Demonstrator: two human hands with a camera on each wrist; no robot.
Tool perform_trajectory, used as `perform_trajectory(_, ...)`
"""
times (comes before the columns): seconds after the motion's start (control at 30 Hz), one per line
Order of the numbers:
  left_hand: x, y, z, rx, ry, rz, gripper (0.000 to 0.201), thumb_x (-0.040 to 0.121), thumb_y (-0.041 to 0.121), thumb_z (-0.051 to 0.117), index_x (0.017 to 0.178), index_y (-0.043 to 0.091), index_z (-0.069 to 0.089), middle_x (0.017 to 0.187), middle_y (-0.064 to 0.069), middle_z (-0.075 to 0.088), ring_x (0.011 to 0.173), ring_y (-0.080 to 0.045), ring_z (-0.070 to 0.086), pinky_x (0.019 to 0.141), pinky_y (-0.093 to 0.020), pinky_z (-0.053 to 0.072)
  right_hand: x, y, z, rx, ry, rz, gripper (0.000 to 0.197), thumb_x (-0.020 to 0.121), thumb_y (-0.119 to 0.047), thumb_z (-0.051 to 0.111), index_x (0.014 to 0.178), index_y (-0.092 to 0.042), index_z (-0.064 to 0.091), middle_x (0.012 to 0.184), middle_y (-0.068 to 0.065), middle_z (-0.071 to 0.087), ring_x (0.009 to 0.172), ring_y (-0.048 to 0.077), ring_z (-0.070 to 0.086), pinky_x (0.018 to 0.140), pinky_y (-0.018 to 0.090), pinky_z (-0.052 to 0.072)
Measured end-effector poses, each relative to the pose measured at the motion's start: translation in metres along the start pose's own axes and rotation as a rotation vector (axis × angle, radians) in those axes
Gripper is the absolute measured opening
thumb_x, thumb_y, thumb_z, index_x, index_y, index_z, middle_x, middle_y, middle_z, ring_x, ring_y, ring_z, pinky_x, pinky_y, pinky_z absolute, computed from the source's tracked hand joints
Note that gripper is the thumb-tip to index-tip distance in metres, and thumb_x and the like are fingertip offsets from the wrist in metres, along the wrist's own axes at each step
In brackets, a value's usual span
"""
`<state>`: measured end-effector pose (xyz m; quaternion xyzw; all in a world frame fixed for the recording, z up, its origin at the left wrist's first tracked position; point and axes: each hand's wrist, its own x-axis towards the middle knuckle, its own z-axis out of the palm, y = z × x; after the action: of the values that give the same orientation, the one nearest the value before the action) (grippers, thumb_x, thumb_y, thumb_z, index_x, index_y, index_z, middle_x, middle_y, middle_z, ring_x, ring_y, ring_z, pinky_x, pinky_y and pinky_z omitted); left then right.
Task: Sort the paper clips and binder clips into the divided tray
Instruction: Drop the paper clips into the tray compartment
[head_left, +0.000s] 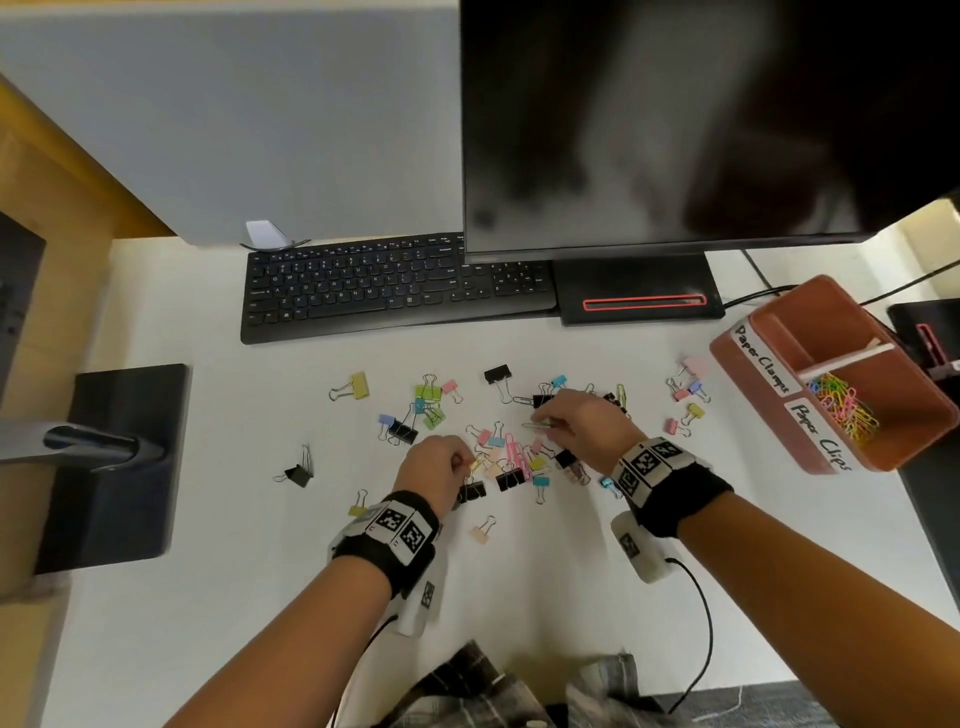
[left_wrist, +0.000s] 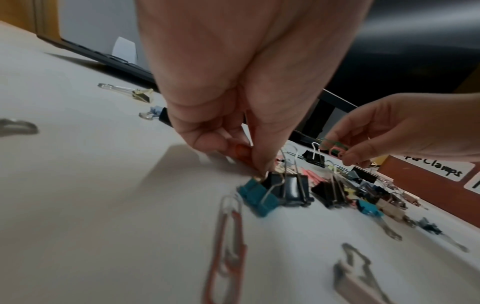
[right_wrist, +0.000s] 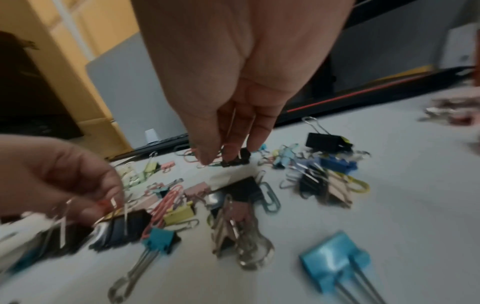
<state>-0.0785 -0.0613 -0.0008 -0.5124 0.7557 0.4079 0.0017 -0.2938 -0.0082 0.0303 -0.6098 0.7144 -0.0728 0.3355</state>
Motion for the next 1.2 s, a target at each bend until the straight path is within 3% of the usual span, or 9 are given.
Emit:
perform_trajectory(0.07,0.003,-0.002,-0.005,-0.023,0.011,0.007,0.012,0.086,0.005,0.058,0.093,0.010,0.066,0.094,-0.005,0.064,0.085,-0.017,0.059,0.080,-0.025,0.048,0.003,-0.009,0.001,-0.080,-0.099,-0.110,0.027,0.093,-0.022,0.053,0.118,-0.019,0.061,0.109,0.002,0.063,0.105,0.020,0.055,0.093,0.033,0.045)
perform_trajectory(0.13,0.005,-0.007,-0.010,-0.095,0.009,-0.022,0.012,0.086,0.007,0.061,0.096,0.010,0.066,0.097,-0.007,0.067,0.088,-0.020,0.063,0.083,-0.033,0.054,0.007,-0.018,0.005,-0.203,-0.176,-0.196,0.027,0.093,-0.023,0.051,0.118,-0.022,0.061,0.107,0.002,0.064,0.103,0.020,0.055,0.090,0.034,0.045)
perform_trajectory(0.23,0.006,-0.012,-0.014,-0.158,-0.022,-0.070,0.017,0.082,0.013,0.068,0.098,0.012,0.064,0.094,-0.009,0.069,0.085,-0.023,0.066,0.079,-0.042,0.057,0.013,-0.025,0.011,-0.388,-0.264,-0.262,0.027,0.094,-0.020,0.046,0.116,-0.024,0.062,0.109,0.002,0.066,0.102,0.023,0.059,0.087,0.034,0.045)
perform_trajectory(0.47,0.013,0.001,-0.004,0.128,-0.089,-0.014,0.010,0.083,0.019,0.066,0.092,0.014,0.067,0.097,-0.003,0.059,0.087,-0.019,0.060,0.081,-0.028,0.050,0.019,-0.025,0.013,-0.441,-0.264,-0.188,0.022,0.090,-0.031,0.055,0.103,-0.019,0.067,0.104,0.002,0.060,0.100,0.023,0.056,0.085,0.035,0.049)
perform_trajectory(0.6,0.015,0.007,-0.006,0.180,-0.080,0.010,0.003,0.084,0.013,0.063,0.085,0.013,0.066,0.099,-0.006,0.054,0.089,-0.023,0.060,0.085,-0.035,0.052,0.019,-0.021,0.014,-0.392,-0.267,-0.167,0.022,0.090,-0.029,0.056,0.101,-0.014,0.067,0.106,0.003,0.058,0.102,0.022,0.054,0.085,0.033,0.047)
perform_trajectory(0.77,0.013,0.007,-0.010,0.195,-0.097,0.075,0.009,0.089,0.011,0.050,0.091,0.015,0.058,0.096,-0.005,0.064,0.089,-0.023,0.061,0.083,-0.037,0.052,0.020,-0.016,0.018,-0.325,-0.310,-0.133,0.018,0.091,-0.025,0.053,0.102,-0.014,0.063,0.103,0.004,0.062,0.100,0.022,0.055,0.080,0.028,0.041)
perform_trajectory(0.93,0.015,0.002,-0.026,0.039,-0.074,0.091,0.005,0.088,0.015,0.059,0.092,0.015,0.062,0.097,-0.002,0.062,0.088,-0.014,0.057,0.085,-0.026,0.049,0.018,-0.011,0.021,-0.309,-0.327,-0.117,0.026,0.092,-0.034,0.053,0.104,-0.014,0.064,0.100,0.003,0.056,0.100,0.022,0.054,0.075,0.027,0.035)
perform_trajectory(1.03,0.010,-0.001,-0.046,-0.017,-0.005,0.105,0.007,0.084,0.017,0.065,0.079,0.019,0.061,0.091,-0.002,0.060,0.083,-0.013,0.054,0.070,-0.009,0.037,0.016,-0.010,0.022,-0.325,-0.306,-0.139,0.030,0.093,-0.037,0.051,0.105,-0.013,0.064,0.104,0.005,0.059,0.100,0.021,0.053,0.075,0.026,0.036)
perform_trajectory(1.2,-0.023,-0.017,-0.057,-0.014,0.005,0.082,0.013,0.079,0.019,0.071,0.076,0.022,0.059,0.076,0.007,0.055,0.068,-0.004,0.049,0.062,-0.010,0.035,0.011,-0.010,0.024,-0.337,-0.248,-0.126,0.027,0.095,-0.035,0.047,0.102,-0.016,0.063,0.098,0.003,0.065,0.095,0.021,0.057,0.082,0.031,0.044)
